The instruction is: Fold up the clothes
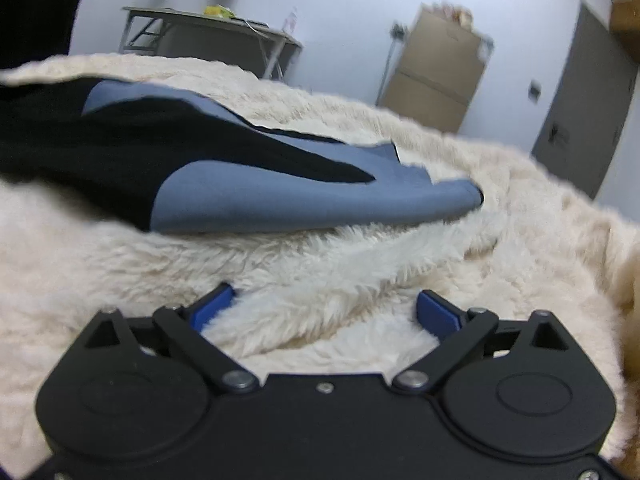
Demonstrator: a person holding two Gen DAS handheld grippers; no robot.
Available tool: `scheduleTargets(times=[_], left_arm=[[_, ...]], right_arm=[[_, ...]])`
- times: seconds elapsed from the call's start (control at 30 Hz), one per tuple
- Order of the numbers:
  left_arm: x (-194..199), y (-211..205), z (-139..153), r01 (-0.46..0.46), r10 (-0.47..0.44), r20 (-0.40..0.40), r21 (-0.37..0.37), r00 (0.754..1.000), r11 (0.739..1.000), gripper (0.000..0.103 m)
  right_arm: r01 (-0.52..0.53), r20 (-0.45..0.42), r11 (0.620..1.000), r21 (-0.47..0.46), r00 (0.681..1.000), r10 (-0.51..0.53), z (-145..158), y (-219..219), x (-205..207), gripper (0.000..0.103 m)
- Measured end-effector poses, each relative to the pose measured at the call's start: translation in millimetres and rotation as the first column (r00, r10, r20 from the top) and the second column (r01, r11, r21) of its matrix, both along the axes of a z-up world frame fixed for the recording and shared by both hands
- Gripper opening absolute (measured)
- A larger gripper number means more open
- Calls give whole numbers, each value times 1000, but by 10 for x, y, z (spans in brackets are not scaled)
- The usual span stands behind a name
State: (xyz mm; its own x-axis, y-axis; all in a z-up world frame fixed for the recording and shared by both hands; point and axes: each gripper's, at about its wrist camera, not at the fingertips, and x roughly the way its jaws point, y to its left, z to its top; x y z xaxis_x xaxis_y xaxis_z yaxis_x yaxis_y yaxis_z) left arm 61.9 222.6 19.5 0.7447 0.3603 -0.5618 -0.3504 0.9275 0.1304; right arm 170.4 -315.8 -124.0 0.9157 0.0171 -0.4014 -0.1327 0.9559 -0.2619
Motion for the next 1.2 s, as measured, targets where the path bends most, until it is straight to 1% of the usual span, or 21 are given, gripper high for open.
scheduleTargets(times=[0.03,0.07,0.13,0.17,0.2,0.27,0.33,0.37,0.4,0.43,0.47,0.57,0.63,0.67,0.73,0.83,0.93,0.97,1.03,1.13,1.2], left_arm=[[-42,14,92,33,-24,81,-115,996,993,52],[-78,24,174,76,-40,160,-224,986,972,53],[-17,-51,150,167,-62,261,-404,963,899,53],[18,-88,120,181,-63,270,-437,961,881,53],[87,-168,43,204,-68,282,-489,957,848,53],[155,-374,-183,238,-60,322,-549,945,802,54],[168,-552,-421,257,-39,355,-592,934,764,54],[143,-628,-577,235,-18,342,-605,939,761,53],[177,-668,-598,213,-28,305,-595,952,775,52],[212,-707,-620,192,-36,268,-583,963,790,52],[239,-744,-632,177,-45,239,-568,970,804,53],[164,-761,-477,237,-67,330,-507,941,828,59],[137,-786,-484,227,-58,322,-515,945,827,59],[119,-797,-496,222,-54,317,-522,947,824,59],[110,-783,-481,223,-40,333,-533,942,816,59],[196,-685,-532,231,-37,346,-540,938,809,59],[142,-556,-601,248,-51,349,-549,936,798,59],[116,-548,-598,253,-54,352,-548,935,798,59],[54,-521,-593,261,-53,361,-558,931,788,59],[28,-457,-588,272,-28,390,-588,920,762,60],[42,-426,-594,277,-21,398,-598,917,752,60]], right_arm=[[0,-1,999,47,1000,0,104,-48,19,96],[8,36,997,79,999,-11,242,-84,38,96],[21,148,994,111,988,-38,556,-114,156,99],[21,184,992,122,982,-44,696,-105,266,100],[29,175,992,123,983,-50,810,-76,451,102],[68,101,990,125,992,-81,997,6,897,100],[154,-22,972,177,988,-153,1117,31,1397,89],[195,-74,959,206,980,-184,1142,21,1575,87],[232,-115,945,231,971,-210,1155,8,1714,79],[326,-215,899,292,938,-270,1147,-51,2024,71],[412,-307,850,328,897,-317,1115,-104,2298,69],[532,-437,792,300,814,-381,927,-120,2647,66],[604,-514,760,241,743,-428,731,-98,2820,55],[627,-527,746,226,722,-448,682,-91,2834,51],[661,-527,719,214,698,-485,635,-81,2785,25],[682,-542,675,281,694,-474,688,-115,2592,9],[679,-556,663,315,698,-451,734,-209,2436,3],[680,-557,640,358,706,-438,801,-283,2340,2],[660,-537,611,437,737,-411,989,-416,2115,2],[607,-470,604,516,790,-393,1285,-538,1578,2],[576,-417,600,556,817,-398,1498,-659,1025,2]])
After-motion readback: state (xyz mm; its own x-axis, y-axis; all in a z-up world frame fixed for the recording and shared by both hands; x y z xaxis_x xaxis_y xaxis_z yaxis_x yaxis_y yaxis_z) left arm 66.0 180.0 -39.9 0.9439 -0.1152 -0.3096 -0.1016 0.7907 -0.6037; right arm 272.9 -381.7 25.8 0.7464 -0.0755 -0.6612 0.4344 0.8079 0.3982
